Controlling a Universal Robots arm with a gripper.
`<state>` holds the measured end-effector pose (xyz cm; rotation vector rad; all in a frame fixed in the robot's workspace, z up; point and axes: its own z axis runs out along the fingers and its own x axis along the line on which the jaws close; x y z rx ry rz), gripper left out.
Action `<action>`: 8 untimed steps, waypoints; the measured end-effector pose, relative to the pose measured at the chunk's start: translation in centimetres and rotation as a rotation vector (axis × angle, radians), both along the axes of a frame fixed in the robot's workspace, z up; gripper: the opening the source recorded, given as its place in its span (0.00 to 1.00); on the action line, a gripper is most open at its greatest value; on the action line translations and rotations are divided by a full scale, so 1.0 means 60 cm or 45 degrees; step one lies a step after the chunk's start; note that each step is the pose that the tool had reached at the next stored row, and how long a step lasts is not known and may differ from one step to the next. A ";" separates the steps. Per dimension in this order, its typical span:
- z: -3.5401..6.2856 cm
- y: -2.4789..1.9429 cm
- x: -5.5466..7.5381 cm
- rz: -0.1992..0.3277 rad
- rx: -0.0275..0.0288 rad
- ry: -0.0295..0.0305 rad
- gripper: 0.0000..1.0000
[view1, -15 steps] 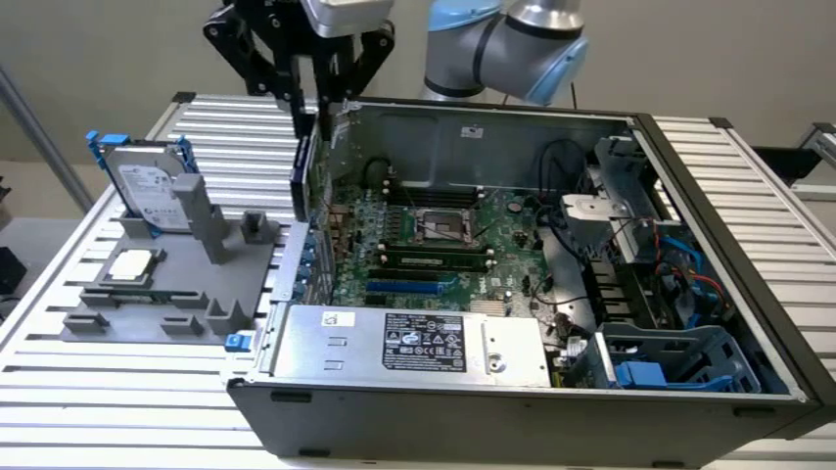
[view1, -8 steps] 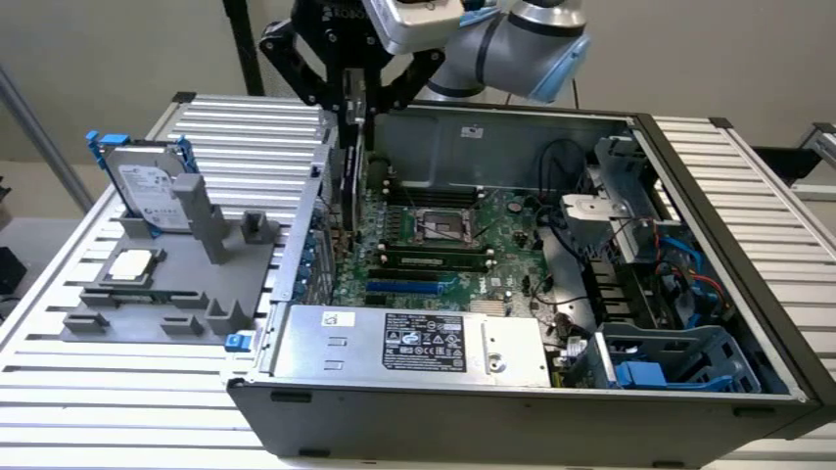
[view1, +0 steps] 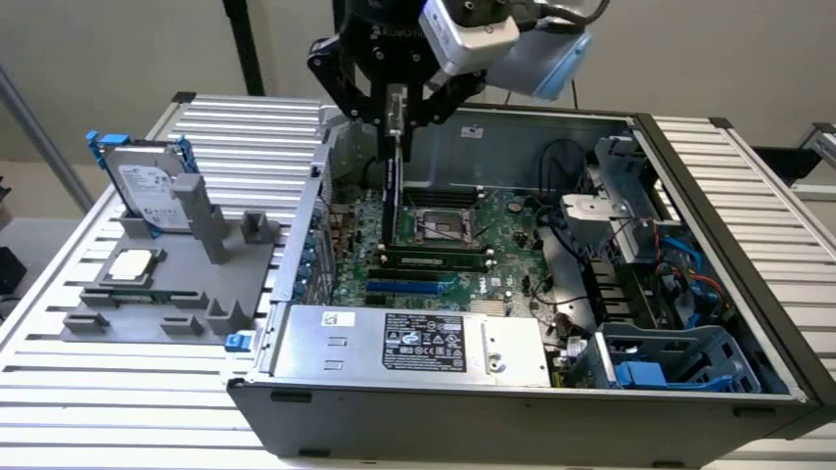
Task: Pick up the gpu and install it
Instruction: 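Pick up the gpu and move the gpu toward the slot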
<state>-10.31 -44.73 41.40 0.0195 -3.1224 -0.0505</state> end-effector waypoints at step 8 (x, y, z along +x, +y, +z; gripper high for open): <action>-0.024 0.0127 0.060 0.000 -0.0053 0.0000 0.00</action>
